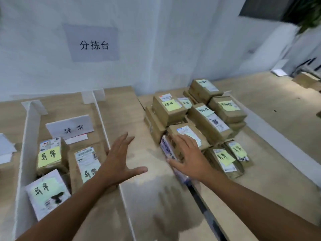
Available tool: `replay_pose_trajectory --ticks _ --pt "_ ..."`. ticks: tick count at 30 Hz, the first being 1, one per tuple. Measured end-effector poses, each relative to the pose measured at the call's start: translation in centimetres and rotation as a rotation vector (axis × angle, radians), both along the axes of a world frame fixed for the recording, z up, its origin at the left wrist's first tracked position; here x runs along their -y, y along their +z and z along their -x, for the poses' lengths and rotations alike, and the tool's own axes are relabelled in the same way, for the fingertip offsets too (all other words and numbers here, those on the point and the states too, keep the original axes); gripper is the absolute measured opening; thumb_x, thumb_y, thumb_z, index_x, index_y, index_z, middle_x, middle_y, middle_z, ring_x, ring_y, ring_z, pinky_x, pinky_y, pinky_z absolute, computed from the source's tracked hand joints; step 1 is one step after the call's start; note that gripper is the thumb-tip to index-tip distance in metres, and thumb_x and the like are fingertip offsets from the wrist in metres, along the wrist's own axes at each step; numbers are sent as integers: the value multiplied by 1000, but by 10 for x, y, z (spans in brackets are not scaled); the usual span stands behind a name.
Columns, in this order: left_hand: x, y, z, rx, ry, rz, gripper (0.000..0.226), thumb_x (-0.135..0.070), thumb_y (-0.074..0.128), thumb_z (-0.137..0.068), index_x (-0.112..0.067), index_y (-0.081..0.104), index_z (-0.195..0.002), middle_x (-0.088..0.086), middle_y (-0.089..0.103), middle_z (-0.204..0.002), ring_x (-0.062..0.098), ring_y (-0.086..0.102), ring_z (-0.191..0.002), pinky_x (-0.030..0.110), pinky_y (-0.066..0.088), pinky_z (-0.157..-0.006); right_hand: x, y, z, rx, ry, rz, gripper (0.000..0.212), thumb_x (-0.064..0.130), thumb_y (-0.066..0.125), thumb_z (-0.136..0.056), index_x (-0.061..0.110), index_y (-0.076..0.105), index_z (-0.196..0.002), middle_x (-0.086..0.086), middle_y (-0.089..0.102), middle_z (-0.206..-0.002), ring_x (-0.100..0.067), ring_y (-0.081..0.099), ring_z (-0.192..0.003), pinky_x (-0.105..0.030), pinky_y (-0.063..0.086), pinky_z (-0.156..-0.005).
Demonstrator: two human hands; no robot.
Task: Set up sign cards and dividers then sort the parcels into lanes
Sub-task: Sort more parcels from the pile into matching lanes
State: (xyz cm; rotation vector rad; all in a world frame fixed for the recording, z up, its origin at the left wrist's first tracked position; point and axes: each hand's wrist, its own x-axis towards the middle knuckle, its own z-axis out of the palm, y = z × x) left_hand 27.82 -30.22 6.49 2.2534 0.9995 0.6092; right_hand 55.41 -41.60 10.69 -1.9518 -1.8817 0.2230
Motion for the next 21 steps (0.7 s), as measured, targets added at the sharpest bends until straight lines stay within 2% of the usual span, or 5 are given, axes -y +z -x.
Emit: replay_pose_trajectory --ticks 5,9,14,17,21 --pt "52 13 -117 154 -158 -81 116 -82 71 -68 -17 32 -155 0 25 -163 17 24 -152 43 27 -123 84 18 -99 -26 -165 46 89 71 57 -83 29 31 -158 5 28 -161 -16 19 -150 -39 26 -121" --pt "82 14 -201 116 -179 1 119 -82 75 -62 -29 26 -156 -12 14 -166 12 14 -154 45 24 -124 126 16 -171 -88 -218 37 87 66 62 -86 34 26 -158 11 24 -162 -10 17 -151 -39 26 -122" --pt "108 8 -278 72 -60 49 126 -93 65 -58 -29 24 -158 -8 8 -170 16 8 -157 50 22 -125 135 -9 -240 -190 -148 110 92 76 55 -79 42 21 -158 17 20 -163 -7 15 -152 -41 28 -121" --pt "113 2 -298 17 27 52 124 -85 73 -60 -27 24 -158 -6 8 -170 17 8 -157 50 25 -125 123 -27 -261 -223 -69 135 89 74 58 -81 48 17 -155 20 18 -162 -8 18 -151 -43 31 -120" --pt "108 -4 -299 -29 141 61 128 -90 70 -58 -24 25 -159 -7 5 -170 17 11 -156 40 23 -123 97 -49 -267 -273 34 181 90 70 63 -82 49 14 -155 24 15 -161 -6 26 -148 -43 37 -117"
